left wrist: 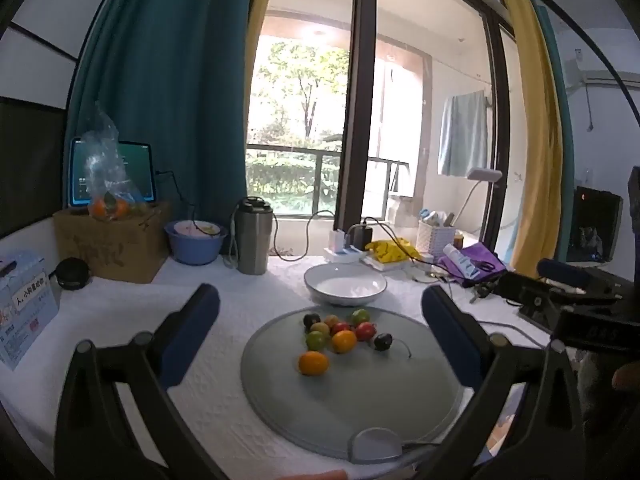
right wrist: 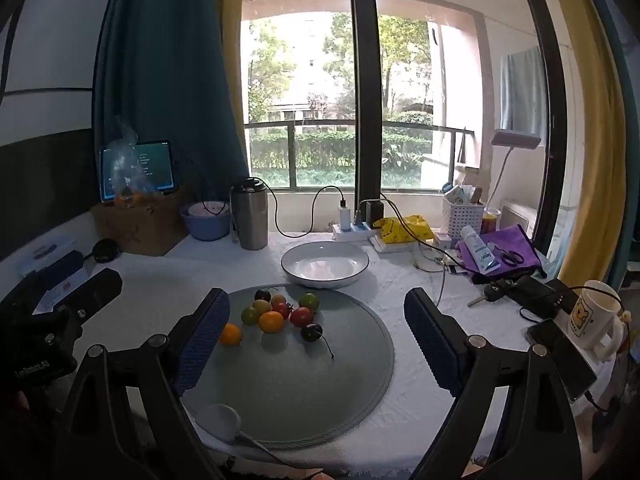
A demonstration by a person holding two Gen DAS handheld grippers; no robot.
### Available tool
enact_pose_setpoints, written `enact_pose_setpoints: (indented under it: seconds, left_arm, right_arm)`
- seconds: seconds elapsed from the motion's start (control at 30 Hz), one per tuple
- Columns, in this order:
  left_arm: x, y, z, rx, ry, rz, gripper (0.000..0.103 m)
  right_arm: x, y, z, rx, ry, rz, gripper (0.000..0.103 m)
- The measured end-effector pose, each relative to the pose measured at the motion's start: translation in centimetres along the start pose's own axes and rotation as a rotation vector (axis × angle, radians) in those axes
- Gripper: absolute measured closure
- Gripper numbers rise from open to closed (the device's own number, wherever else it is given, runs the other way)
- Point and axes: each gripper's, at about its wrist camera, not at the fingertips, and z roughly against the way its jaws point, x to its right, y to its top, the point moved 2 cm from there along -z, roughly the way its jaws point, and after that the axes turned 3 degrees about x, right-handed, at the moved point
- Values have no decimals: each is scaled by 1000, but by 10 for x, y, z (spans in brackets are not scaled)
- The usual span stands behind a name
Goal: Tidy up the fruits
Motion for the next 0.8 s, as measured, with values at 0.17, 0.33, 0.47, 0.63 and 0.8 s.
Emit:
enact_pose_setpoints:
  seconds: [0.17,0.33,0.47,0.63,0.8]
  left_arm:
    - [-2,2,4,13,-2,-2,1]
    - [-1,5,4,14,-3,-4,1]
    - [-1,4,5,19,-2,-5,1]
    - [-1,6,5,22,-5,-6,1]
    - [-1,6,5,23,-6,-5,1]
  right_arm:
    - [0,0,0,3,1,8,12]
    - [-2,3,3,8,3,4,12]
    - [-1,6,8,15,2,7,12]
    - [-2,5,7,14,2,7,12]
    - [-2,4,6,13,1,5,12]
